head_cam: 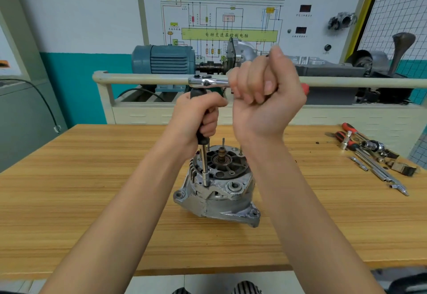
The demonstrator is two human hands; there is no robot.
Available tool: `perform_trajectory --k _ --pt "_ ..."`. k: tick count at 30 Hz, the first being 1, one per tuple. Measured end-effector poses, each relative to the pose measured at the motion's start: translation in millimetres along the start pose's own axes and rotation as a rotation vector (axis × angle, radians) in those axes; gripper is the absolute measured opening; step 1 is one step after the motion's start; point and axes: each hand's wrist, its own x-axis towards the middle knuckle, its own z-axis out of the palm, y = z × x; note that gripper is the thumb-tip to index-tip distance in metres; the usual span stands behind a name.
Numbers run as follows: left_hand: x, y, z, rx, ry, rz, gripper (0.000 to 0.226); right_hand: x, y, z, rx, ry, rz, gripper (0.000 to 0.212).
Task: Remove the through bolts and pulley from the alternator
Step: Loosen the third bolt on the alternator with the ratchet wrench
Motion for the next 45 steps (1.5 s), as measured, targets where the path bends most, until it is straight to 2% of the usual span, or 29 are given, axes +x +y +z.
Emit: perform_trajectory --k 5,8,12,14,16,18,21,23,26,30,33,36,39,42,45 --pt "-1.1 4.8 -11.9 -0.062 -0.343 -0.071 0.038 23.6 -1.4 -25.3 0.423 0.165 0.36 0.05" --pt "-0.8 2.7 -4.5 0.005 -0.305 -0.076 0.048 28.8 1.3 -34.1 0.567 0.264 0.408 0.051" --pt "1.0 -0.6 3.5 0.065 -0.093 -0.048 0.052 20.8 -4.7 -28.3 0.428 0.273 0.303 0.052" --pt "1.9 -2.5 7.9 0.088 0.016 -0.028 0.047 11.5 -6.8 -20.9 0.246 0.193 0.203 0.056" --pt "2.2 -4.2 13.0 0.107 0.124 -0.007 0.045 -2.6 -4.4 -8.3 -0.008 0.078 0.004 0.053" --pt "1.2 -5.4 17.8 0.116 0.184 0.02 0.043 -16.7 1.1 5.4 -0.22 0.013 -0.187 0.044" --pt "-1.4 -6.9 17.7 0.123 0.189 0.054 0.041 -24.2 2.9 12.0 -0.26 0.005 -0.244 0.044" --pt "-2.4 -5.3 12.2 0.127 0.119 0.047 0.043 -18.3 -0.3 6.0 -0.159 -0.002 -0.194 0.046" --pt "-1.7 1.1 2.4 0.114 -0.057 0.023 0.042 0.3 -8.8 -7.2 0.027 0.014 0.013 0.052" --pt "1.0 6.1 -6.4 -0.048 -0.275 -0.023 0.036 22.3 -7.4 -23.8 0.364 0.16 0.32 0.05" --pt "1.4 5.7 -5.1 -0.104 -0.364 -0.073 0.042 28.8 -0.1 -32.6 0.55 0.259 0.414 0.05" --pt "1.8 3.9 -2.0 -0.036 -0.252 -0.059 0.052 25.9 -1.5 -30.8 0.492 0.266 0.356 0.049" --pt "2.0 1.6 4.1 0.016 -0.074 0.0 0.05 15.7 -6.0 -23.9 0.323 0.182 0.243 0.05" --pt "3.9 -2.6 13.0 0.072 0.144 0.054 0.045 2.1 -4.3 -10.6 0.061 0.045 0.05 0.051" --pt "4.1 -4.6 17.6 0.086 0.233 0.088 0.043 -10.1 2.7 4.8 -0.168 -0.014 -0.167 0.038"
